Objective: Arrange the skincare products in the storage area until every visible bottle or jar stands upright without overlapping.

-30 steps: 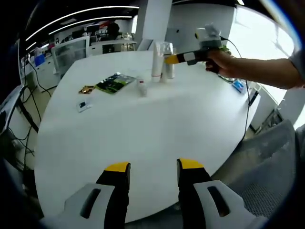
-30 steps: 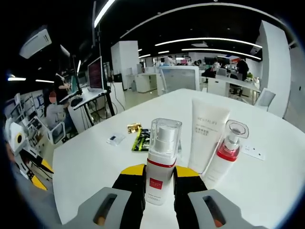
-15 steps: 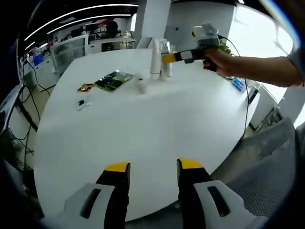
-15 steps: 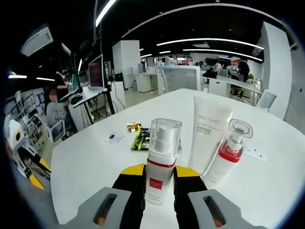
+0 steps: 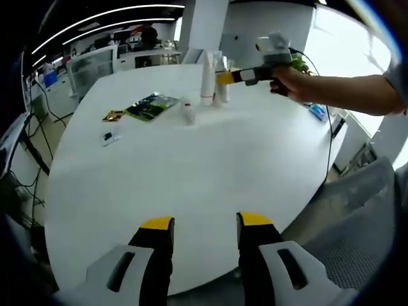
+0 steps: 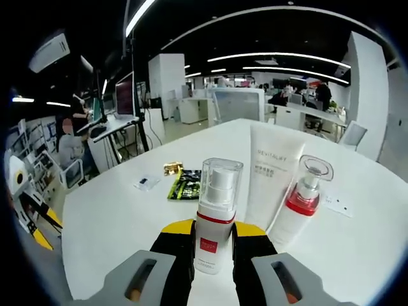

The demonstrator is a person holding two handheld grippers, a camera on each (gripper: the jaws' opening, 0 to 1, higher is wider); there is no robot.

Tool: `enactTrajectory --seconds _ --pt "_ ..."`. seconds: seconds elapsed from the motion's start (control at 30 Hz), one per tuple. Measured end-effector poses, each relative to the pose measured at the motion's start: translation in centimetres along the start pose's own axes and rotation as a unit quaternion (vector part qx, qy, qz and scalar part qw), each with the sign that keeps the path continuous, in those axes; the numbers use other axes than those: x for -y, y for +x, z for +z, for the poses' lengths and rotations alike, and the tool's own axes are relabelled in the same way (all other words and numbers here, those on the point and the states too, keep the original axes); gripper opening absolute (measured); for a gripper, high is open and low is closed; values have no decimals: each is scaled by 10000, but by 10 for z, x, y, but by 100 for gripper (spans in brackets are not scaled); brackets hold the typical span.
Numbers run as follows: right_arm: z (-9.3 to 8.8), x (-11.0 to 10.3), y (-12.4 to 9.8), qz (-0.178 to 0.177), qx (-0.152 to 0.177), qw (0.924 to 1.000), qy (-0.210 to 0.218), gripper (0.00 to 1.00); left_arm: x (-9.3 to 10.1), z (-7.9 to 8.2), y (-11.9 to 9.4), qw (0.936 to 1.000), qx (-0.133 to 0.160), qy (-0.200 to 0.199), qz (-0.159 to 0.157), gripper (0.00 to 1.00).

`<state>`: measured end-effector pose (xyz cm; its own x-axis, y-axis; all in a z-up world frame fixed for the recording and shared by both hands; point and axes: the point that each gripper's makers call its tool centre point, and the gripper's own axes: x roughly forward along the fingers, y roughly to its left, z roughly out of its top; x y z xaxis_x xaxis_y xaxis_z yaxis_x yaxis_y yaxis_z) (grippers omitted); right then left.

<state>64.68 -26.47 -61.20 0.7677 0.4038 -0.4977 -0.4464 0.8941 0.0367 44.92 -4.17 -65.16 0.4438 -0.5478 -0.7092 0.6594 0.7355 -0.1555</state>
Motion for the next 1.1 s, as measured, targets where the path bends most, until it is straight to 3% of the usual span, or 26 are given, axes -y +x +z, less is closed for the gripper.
enactTrajectory --seconds 0.13,0.37,0.7,1.1 --pt "1 0 1 -60 218 9996 -170 14 0 -1 0 10000 -21 3 -5 37" --pt "-6 2 9 -180 326 9983 -447 14 0 -2 0 10000 -52 8 -2 37" --pt "-6 11 12 -396 759 9949 -537 15 1 -4 2 9999 -110 25 -38 37" --pt "-3 14 20 -452 1041 9920 -556 15 2 -8 2 9998 -201 62 -48 36"
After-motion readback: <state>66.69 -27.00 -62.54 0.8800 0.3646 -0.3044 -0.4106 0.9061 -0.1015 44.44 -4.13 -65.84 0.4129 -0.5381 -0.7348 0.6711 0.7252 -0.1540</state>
